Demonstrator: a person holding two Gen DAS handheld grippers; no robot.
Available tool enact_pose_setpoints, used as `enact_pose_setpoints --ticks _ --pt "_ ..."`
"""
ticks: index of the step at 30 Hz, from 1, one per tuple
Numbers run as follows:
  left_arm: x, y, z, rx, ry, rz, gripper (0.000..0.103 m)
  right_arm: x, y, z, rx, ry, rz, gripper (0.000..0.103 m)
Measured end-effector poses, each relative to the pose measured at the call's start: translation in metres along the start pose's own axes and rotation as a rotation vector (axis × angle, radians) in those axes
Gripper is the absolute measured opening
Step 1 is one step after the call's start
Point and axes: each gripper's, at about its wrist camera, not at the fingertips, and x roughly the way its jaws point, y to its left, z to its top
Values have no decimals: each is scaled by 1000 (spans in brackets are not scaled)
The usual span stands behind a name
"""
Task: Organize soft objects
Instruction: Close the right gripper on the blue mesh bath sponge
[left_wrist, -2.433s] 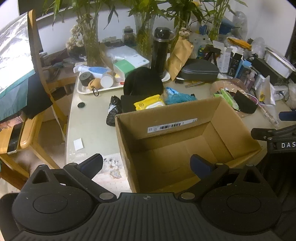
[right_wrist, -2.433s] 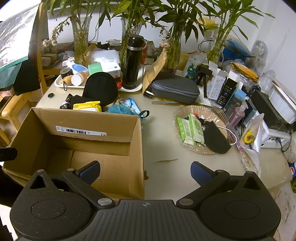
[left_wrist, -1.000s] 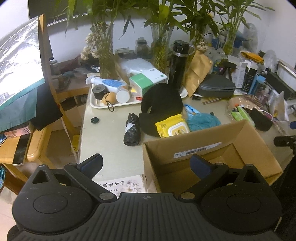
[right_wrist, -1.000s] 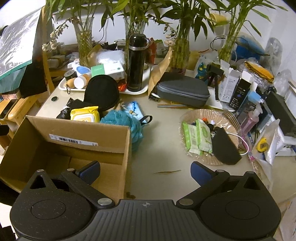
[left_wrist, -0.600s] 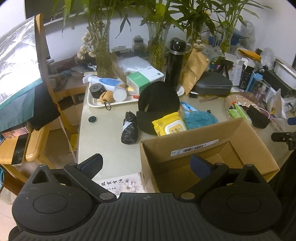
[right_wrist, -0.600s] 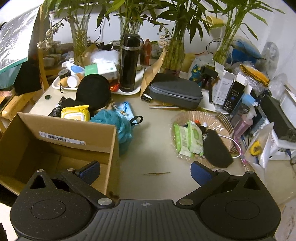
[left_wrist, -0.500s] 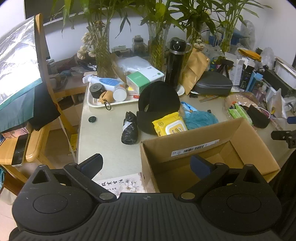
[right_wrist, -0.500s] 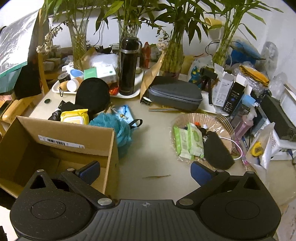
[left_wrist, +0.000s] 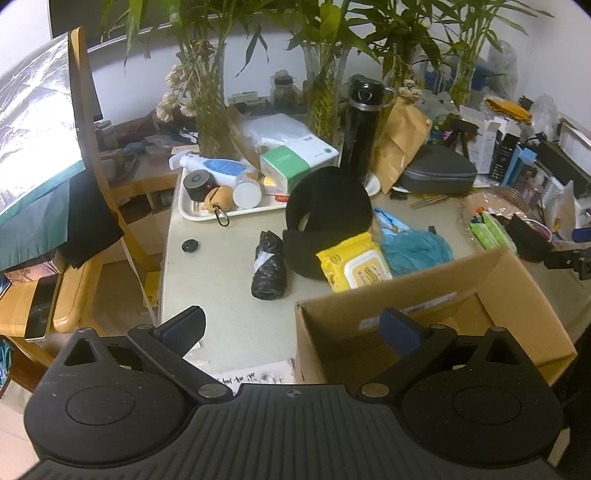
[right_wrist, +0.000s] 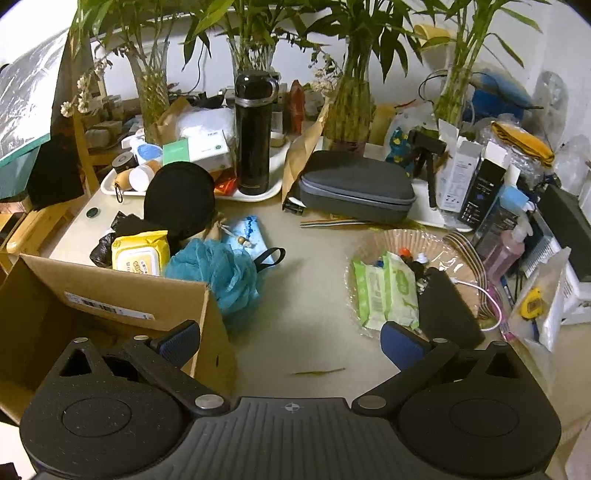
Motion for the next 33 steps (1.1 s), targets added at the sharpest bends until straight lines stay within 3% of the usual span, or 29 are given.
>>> enact_pose_setpoints --ticks 5,19,33 --pt "10 6 8 -4 -8 -6 103 11 -6 10 30 4 29 103" --pt "47 27 32 -46 -68 -26 103 45 0 45 -55 -97 2 103" --pt "86 44 37 -77 -74 -29 103 104 -3 63 -50 -89 49 103"
